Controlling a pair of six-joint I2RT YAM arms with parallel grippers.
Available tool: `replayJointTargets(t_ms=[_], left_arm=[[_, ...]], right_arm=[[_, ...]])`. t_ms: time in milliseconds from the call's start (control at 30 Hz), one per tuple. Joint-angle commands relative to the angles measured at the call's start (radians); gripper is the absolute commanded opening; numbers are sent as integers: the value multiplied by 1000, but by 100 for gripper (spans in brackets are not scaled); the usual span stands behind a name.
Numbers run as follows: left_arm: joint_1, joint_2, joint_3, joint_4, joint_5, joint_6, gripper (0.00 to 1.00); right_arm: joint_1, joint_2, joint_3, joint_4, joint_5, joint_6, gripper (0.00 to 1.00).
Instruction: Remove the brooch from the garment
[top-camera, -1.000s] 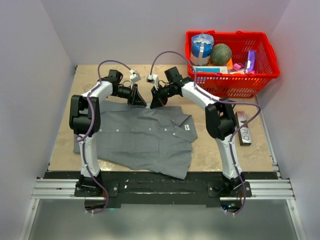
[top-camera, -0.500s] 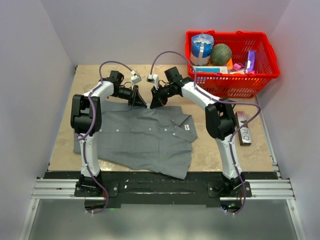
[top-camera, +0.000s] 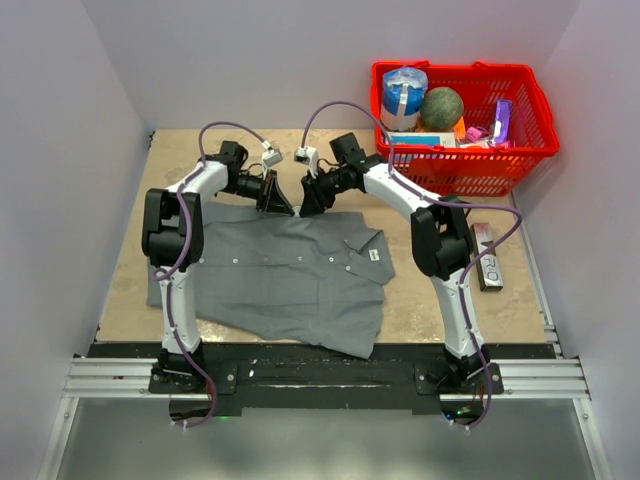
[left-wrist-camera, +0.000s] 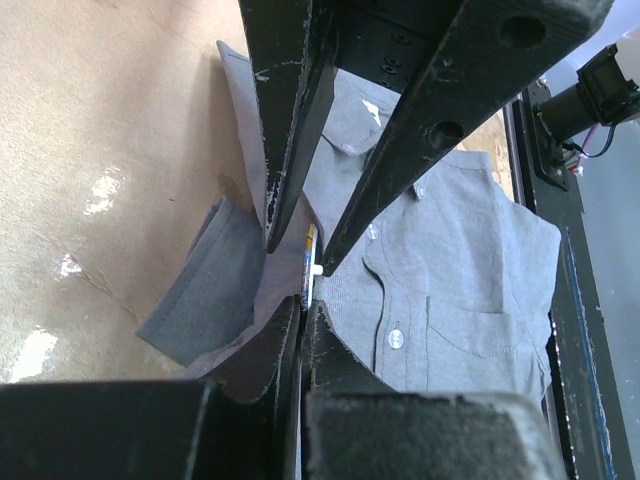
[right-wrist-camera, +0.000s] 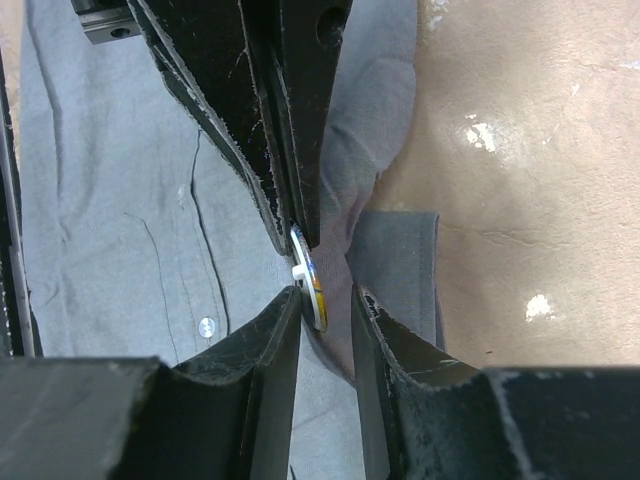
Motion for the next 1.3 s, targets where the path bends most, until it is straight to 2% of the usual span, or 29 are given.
replayJointTargets(t_ms=[0,100,267,567,733,867,1067,1167,1267], left_arm=[[-12,3,45,6,60,-19,0],[-12,1,43,24,58,-38,0],[-12,1,40,28,60,-42,0],[-12,1,39,28,64,-50,0],[-12,1,40,28,69,-53,0],[-12,6,40,26,72,-56,0],[-12,15,43,23,78,-61,0],[-12,18,43,28,80,-65,0],[-12,26,48,31,84,-76,0]], right_arm=[[8,-21,11,47,-5,14,32],[7,-21,11,45,-11,22,36],[8,-18,8,51,-14,31,33],[8,-10,7,65,-14,57,38],[7,-5,5,68,-19,65,36],[8,1,7,76,-40,77,40],[7,5,8,76,-81,76,38],[7,10,7,74,-94,71,31],[7,13,10,68,-132,67,35]])
